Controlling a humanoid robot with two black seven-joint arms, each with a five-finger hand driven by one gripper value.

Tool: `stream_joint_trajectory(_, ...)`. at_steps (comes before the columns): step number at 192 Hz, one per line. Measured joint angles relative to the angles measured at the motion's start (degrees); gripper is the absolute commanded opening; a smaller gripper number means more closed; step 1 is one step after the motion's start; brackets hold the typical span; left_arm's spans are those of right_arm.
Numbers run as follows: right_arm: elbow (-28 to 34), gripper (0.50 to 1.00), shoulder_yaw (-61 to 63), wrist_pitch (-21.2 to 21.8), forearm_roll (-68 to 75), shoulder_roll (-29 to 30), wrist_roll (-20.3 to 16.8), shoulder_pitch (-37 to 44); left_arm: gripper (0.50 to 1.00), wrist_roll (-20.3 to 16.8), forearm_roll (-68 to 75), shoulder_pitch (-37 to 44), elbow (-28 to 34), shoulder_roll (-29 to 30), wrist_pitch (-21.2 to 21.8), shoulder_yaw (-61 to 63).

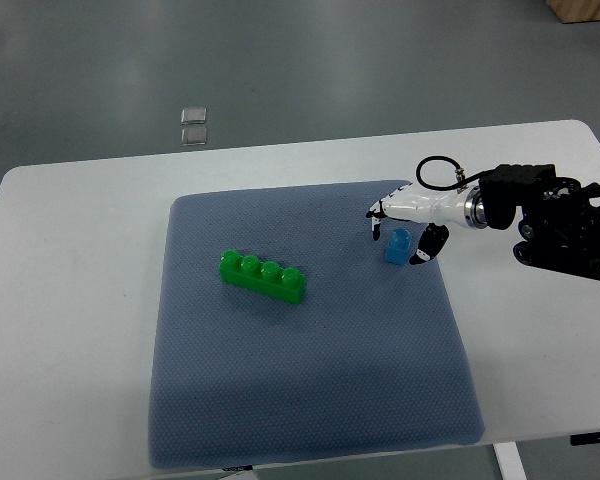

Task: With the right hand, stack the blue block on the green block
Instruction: 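Lower the right hand around the blue block, fingers straddling it, then close the right hand fingers on the blue block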

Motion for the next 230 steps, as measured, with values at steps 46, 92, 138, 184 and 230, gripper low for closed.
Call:
stream_joint_trajectory(46,0.0,0.866,0.0,0.0,-0.3,0.1,0.0,-0.1,1.000,0.0,0.0,0.0,0.0,0.0,0.0,0.0)
stream_joint_trajectory(92,-0.4,0.866,0.0,0.1,-0.8,-0.1,0.0,-0.4,1.000,0.0,0.0,0.0,0.0,0.0,0.0,0.0)
stream_joint_trajectory(138,-1.1,0.866,0.0,0.1,-0.9,-0.2,0.0,-0.5,1.000,0.0,0.0,0.0,0.0,0.0,0.0,0.0)
stream_joint_trajectory(184,-1.7,0.866,0.0,0.0,-1.2,-0.1,0.0,-0.8,1.000,0.0,0.0,0.0,0.0,0.0,0.0,0.0)
stream_joint_trajectory(230,-2.1,0.866,0.4,-1.3,-1.4,0.3,-0.1,-0.8,1.000,0.0,0.0,0.0,0.0,0.0,0.0,0.0)
